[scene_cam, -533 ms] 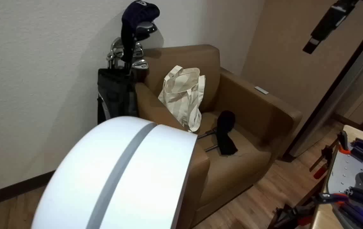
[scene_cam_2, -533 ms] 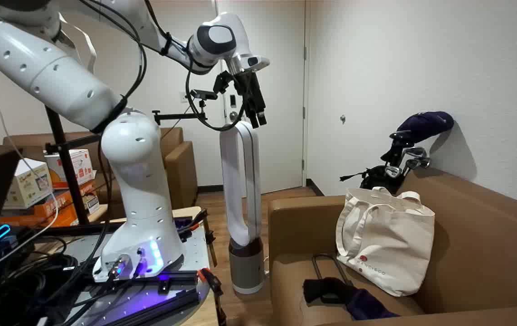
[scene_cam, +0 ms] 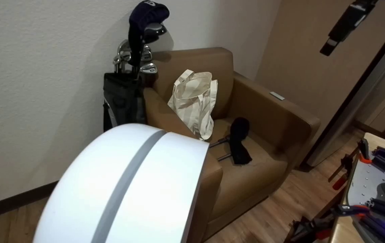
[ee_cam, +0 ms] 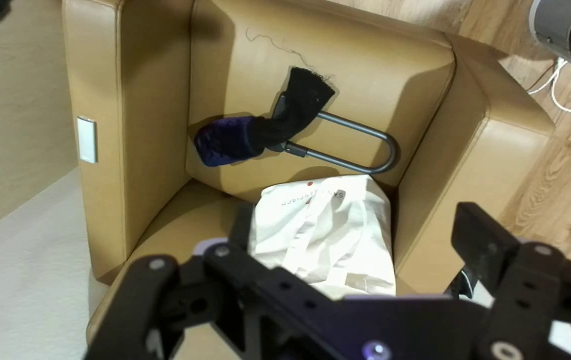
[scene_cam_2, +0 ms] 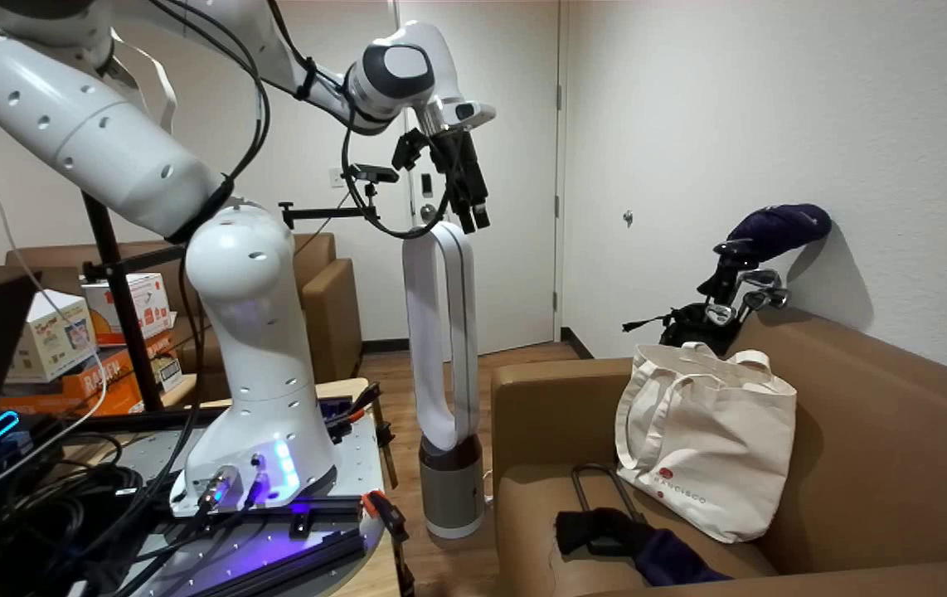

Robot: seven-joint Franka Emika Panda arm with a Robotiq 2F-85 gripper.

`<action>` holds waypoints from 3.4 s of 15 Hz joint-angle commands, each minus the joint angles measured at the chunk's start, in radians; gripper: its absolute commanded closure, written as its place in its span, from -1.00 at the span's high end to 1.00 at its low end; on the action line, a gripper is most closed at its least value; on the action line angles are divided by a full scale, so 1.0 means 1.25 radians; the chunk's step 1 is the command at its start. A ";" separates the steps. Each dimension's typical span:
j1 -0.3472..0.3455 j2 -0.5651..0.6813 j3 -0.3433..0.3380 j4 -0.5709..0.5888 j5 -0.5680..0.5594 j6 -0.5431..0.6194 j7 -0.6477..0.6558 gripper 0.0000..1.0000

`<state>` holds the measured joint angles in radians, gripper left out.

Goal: Put the sock in the bag

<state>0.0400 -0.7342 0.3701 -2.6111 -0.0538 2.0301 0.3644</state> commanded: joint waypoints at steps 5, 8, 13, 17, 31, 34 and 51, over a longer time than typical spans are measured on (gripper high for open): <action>-0.108 0.330 0.031 0.286 0.008 0.010 0.099 1.00; -0.157 0.477 0.036 0.384 -0.008 0.020 0.200 1.00; -0.084 0.716 -0.128 0.483 -0.059 0.134 0.369 1.00; -0.049 0.838 -0.267 0.475 -0.040 0.289 0.446 1.00; -0.002 0.992 -0.390 0.491 0.039 0.365 0.480 1.00; -0.029 1.068 -0.411 0.494 0.071 0.387 0.459 1.00; -0.139 1.311 -0.368 0.606 0.283 0.457 0.210 1.00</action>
<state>-0.1506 0.8878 -0.0843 -1.8785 0.2687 2.6107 0.6590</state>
